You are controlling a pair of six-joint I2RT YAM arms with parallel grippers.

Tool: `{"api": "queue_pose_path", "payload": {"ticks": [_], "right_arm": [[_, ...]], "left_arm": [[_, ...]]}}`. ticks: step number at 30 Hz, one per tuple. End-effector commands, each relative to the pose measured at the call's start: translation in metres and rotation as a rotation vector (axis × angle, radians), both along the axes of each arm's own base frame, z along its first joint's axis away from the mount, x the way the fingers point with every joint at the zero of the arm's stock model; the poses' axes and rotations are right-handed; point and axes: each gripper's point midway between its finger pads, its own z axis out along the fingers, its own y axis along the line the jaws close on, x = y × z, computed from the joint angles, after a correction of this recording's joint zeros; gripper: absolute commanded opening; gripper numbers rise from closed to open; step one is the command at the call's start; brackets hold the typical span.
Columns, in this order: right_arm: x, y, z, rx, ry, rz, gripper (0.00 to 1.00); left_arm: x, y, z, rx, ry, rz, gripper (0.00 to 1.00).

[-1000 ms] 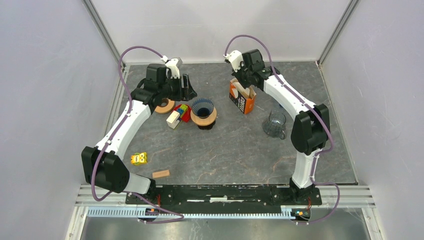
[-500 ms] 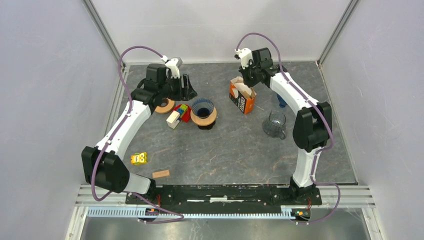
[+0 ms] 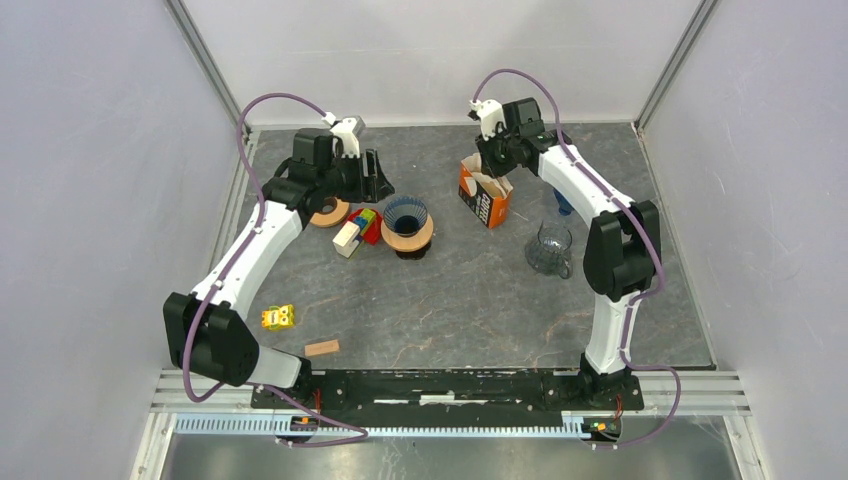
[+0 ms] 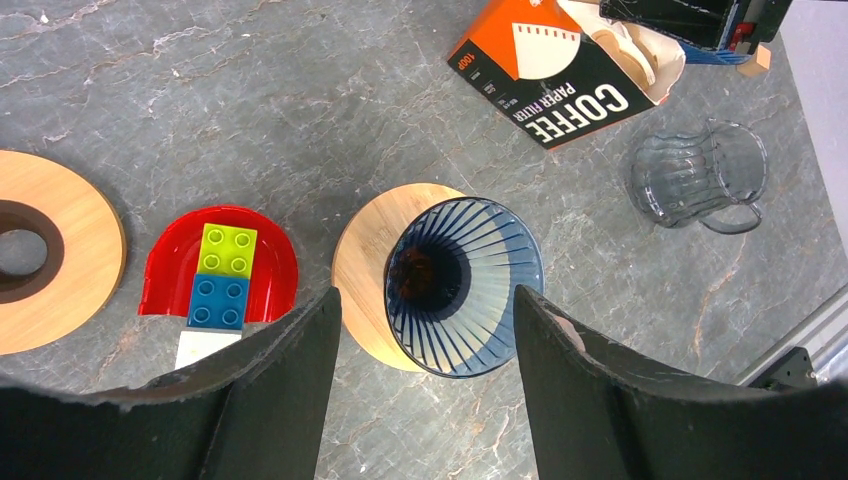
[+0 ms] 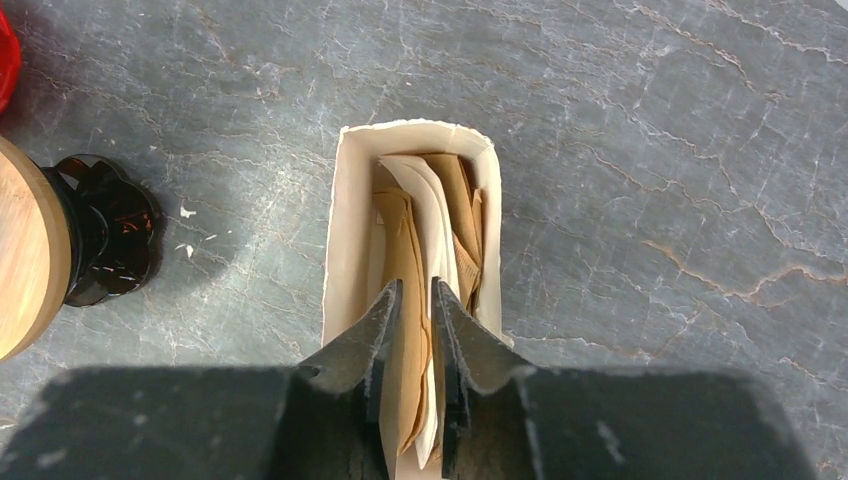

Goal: Place the coffee filter in the dripper
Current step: Pick up the coffee filter from the coffee filter holder.

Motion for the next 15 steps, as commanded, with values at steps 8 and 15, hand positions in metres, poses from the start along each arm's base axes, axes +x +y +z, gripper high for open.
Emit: {"api": "queue_pose_path", "payload": {"ticks": [8,15], "right_arm": [[0.016,0.002,0.025,-0.05,-0.124,0.011,0.31],[0.016,-0.007,0.013,-0.199,-0.146,-0.001,0.31]], "left_arm": [[0.003,0.002,0.021,0.005,-0.1,-0.021,0.71],[0.001,0.003,0.022,0.007,-0.107,-0.022,0.71]]}}
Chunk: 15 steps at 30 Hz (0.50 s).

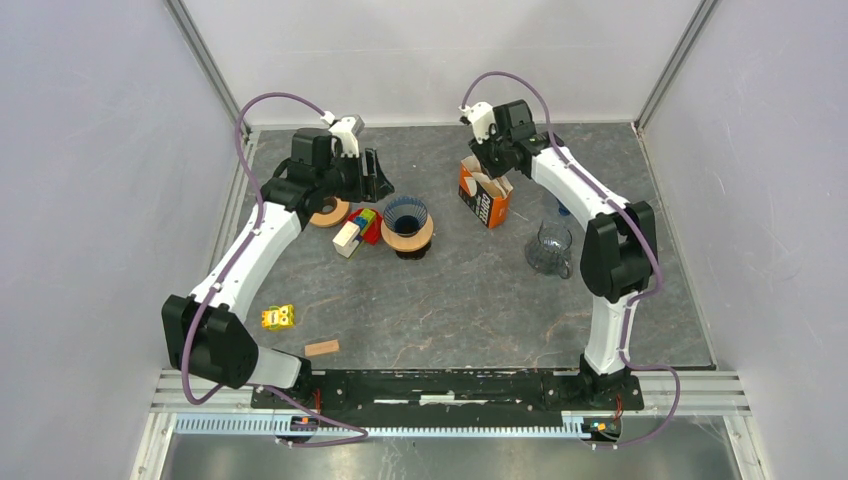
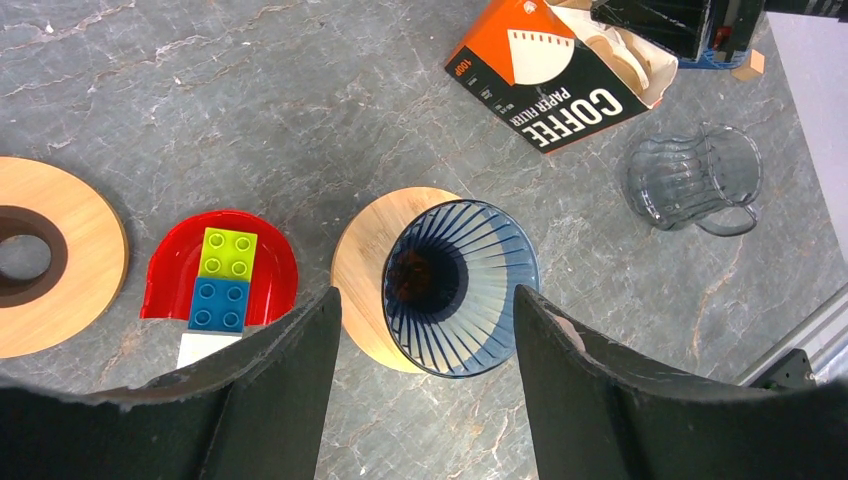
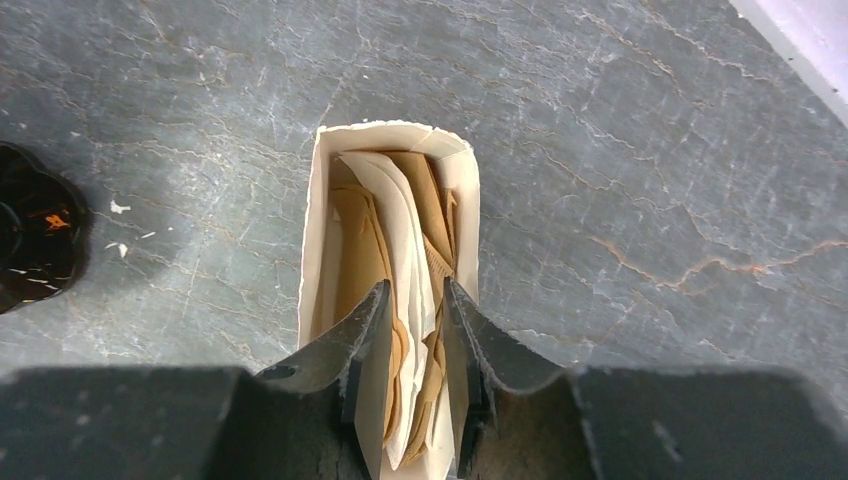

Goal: Place the coffee filter in the dripper
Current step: Pick up the coffee filter from the coffee filter holder.

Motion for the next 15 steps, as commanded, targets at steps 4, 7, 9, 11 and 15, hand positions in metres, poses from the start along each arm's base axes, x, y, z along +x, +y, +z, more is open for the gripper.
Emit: {"api": "queue_pose_path", "payload": {"ticks": [4,7,9,11,15], "right_arm": [[0.006,-0.001,0.006,-0.116,-0.076,0.017,0.29],[0.005,-0.005,-0.002,-0.157,-0.066,0.006,0.29],[0.006,-0.008,-0.006,-0.177,-0.062,0.004,0.29],[0.006,-0.011,-0.009,-0.194,-0.061,-0.001,0.29],[0.005,-0.014,-0.013,-0.217,-0.055,-0.001,0.28]], "left_arm": [[0.002,0.002,0.016,0.007,-0.089,-0.022,0.7],[0.002,0.001,0.015,0.006,-0.087,-0.023,0.71],[0.002,0.001,0.015,0.006,-0.088,-0.024,0.71],[0.002,0.002,0.016,0.007,-0.089,-0.021,0.71],[0.002,0.002,0.016,0.006,-0.089,-0.023,0.71]]}}
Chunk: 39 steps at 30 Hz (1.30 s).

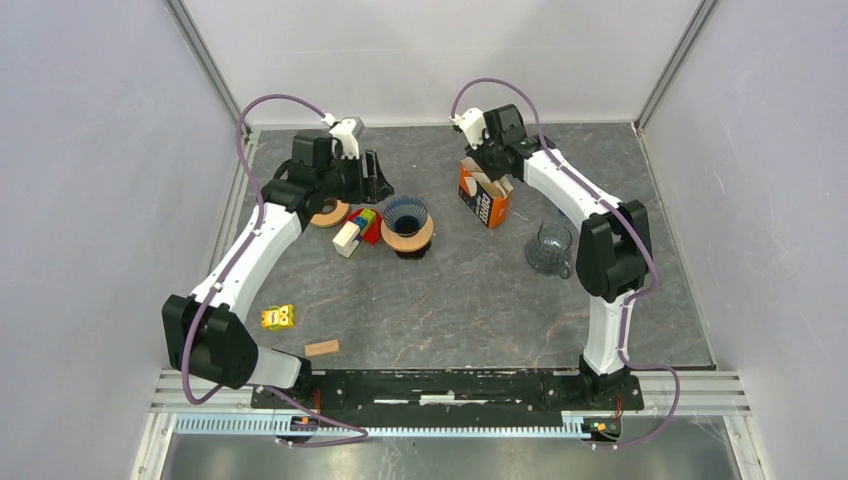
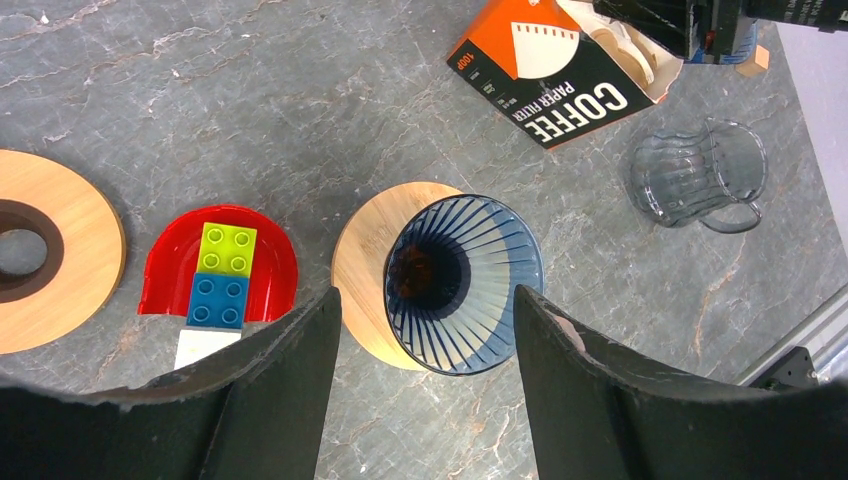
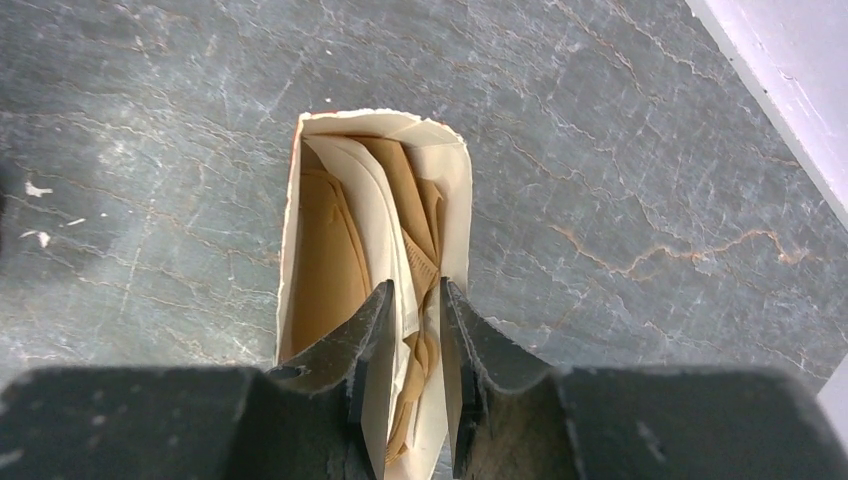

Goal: Place the coffee filter in the dripper
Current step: Pick up the coffee filter from the coffee filter holder.

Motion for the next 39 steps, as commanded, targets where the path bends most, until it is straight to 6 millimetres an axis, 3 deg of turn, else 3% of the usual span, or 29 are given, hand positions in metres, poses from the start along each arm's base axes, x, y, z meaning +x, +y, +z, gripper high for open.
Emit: {"api": "queue_pose_path", "payload": {"ticks": [1,10,17,26,39], "right_arm": [[0.002,-0.008,-0.009,-0.053,0.001,-0.007,0.29],[-0.004,-0.009,-0.022,-0.064,0.029,-0.002,0.24],[-0.003,-0.006,-0.02,-0.051,0.025,0.003,0.18],[-0.001,-0.002,-0.001,-0.019,-0.014,0.009,0.09],[-0.002,0.004,0.041,0.052,-0.086,0.018,0.03]], "left_arm": [[0.004,0.001,0.02,0.004,-0.096,-0.024,0.71],[0.005,0.0,0.017,0.002,-0.09,-0.024,0.71],[0.004,0.001,0.017,0.006,-0.092,-0.022,0.71],[0.005,0.001,0.018,0.004,-0.092,-0.022,0.71],[0.005,0.002,0.02,0.011,-0.101,-0.024,0.71]]}}
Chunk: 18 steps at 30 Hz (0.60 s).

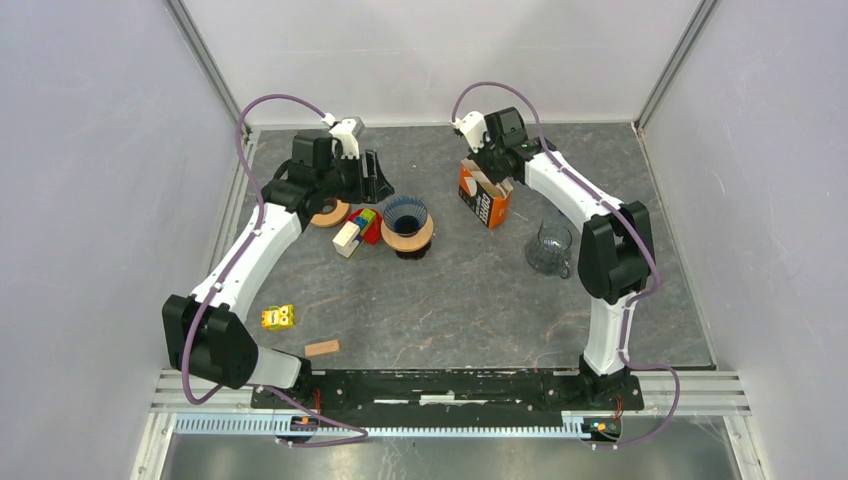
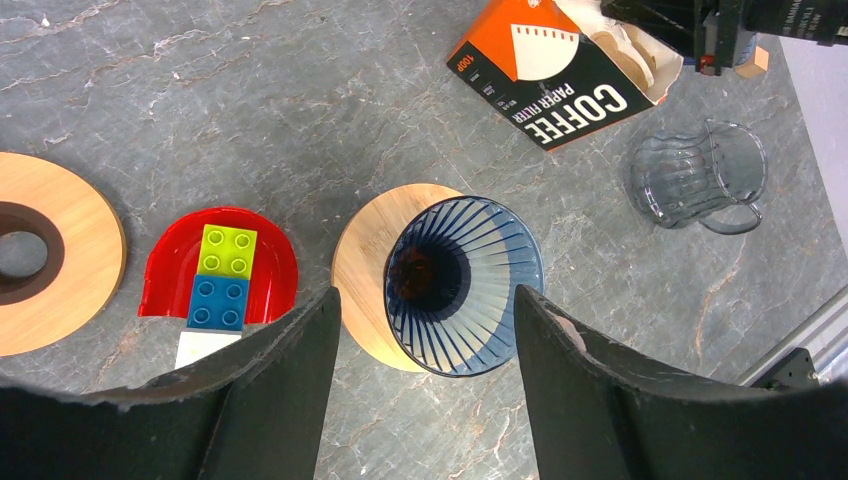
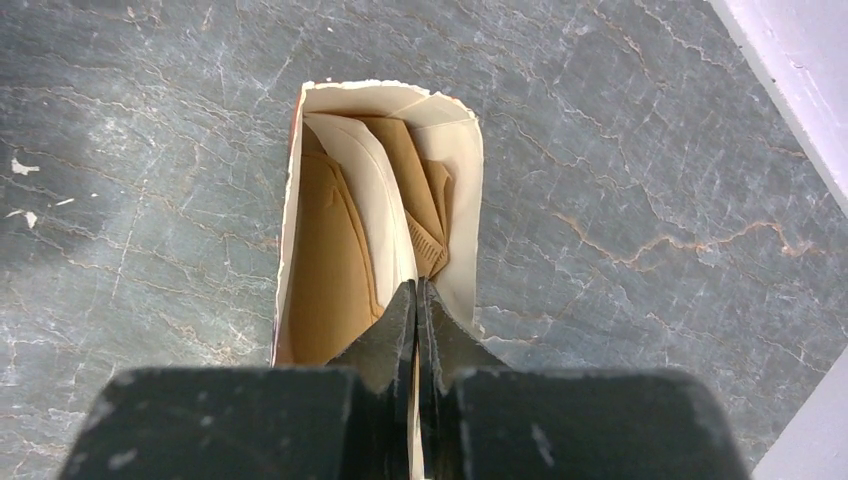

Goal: Place the coffee filter in the dripper
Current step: Pick up the coffee filter from the coffee filter holder.

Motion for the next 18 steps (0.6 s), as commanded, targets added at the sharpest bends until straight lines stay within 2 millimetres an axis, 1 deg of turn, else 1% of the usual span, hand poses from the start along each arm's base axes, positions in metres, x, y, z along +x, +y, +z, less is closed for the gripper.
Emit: {"api": "queue_pose_path", "payload": {"ticks": [1,8,9,14,18], "right_arm": [[0.003,0.008,0.053,0.077,-0.104,0.01,0.03],[0.0,0.008,0.07,0.099,-0.122,0.008,0.01],[-0.002,0.011,0.073,0.114,-0.12,0.021,0.0],[-0.007,0.014,0.102,0.151,-0.159,0.034,0.0],[-0.012,0.01,0.126,0.159,-0.205,0.036,0.0]], "left_arm": [[0.004,0.002,0.02,0.012,-0.098,-0.023,0.71],[0.006,0.002,0.021,0.017,-0.104,-0.022,0.71],[0.006,0.002,0.022,0.018,-0.105,-0.022,0.71],[0.01,0.002,0.025,0.023,-0.118,-0.025,0.71],[0.014,0.001,0.03,0.023,-0.142,-0.031,0.71]]}}
